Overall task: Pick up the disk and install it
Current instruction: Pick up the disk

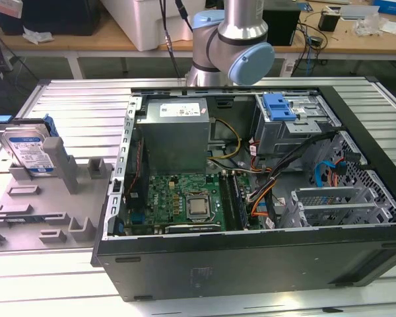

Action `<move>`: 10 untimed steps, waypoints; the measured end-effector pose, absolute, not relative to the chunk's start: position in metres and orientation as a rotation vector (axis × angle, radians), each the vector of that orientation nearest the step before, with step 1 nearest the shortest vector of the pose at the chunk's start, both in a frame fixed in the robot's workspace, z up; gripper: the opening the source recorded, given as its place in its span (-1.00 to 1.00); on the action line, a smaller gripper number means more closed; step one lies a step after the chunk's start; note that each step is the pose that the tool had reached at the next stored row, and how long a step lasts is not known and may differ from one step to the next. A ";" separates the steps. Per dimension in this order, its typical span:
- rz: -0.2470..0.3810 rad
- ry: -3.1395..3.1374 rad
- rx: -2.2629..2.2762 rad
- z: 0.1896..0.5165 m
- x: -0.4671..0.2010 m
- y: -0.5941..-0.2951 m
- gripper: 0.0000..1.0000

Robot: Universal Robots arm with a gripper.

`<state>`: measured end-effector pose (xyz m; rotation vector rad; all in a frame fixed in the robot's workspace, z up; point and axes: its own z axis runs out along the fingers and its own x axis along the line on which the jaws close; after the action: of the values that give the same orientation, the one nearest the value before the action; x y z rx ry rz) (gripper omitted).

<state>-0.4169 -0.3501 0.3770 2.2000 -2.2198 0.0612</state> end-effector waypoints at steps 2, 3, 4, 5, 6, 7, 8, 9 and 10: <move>0.061 -2.220 2.200 0.376 -0.417 -0.349 -0.04; 0.062 -2.220 2.200 0.376 -0.418 -0.348 -0.04; 0.062 -2.220 2.200 0.376 -0.418 -0.347 -0.04; 0.062 -2.220 2.200 0.375 -0.419 -0.346 -0.04; 0.062 -2.220 2.200 0.375 -0.419 -0.346 -0.04; 0.063 -2.221 2.201 0.374 -0.420 -0.345 -0.04; 0.064 -2.221 2.201 0.374 -0.421 -0.345 -0.04; 0.065 -2.222 2.202 0.373 -0.423 -0.344 -0.04; 0.066 -2.222 2.202 0.372 -0.424 -0.344 -0.04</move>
<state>-0.4237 -0.3444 0.3720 2.2020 -2.2222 0.0662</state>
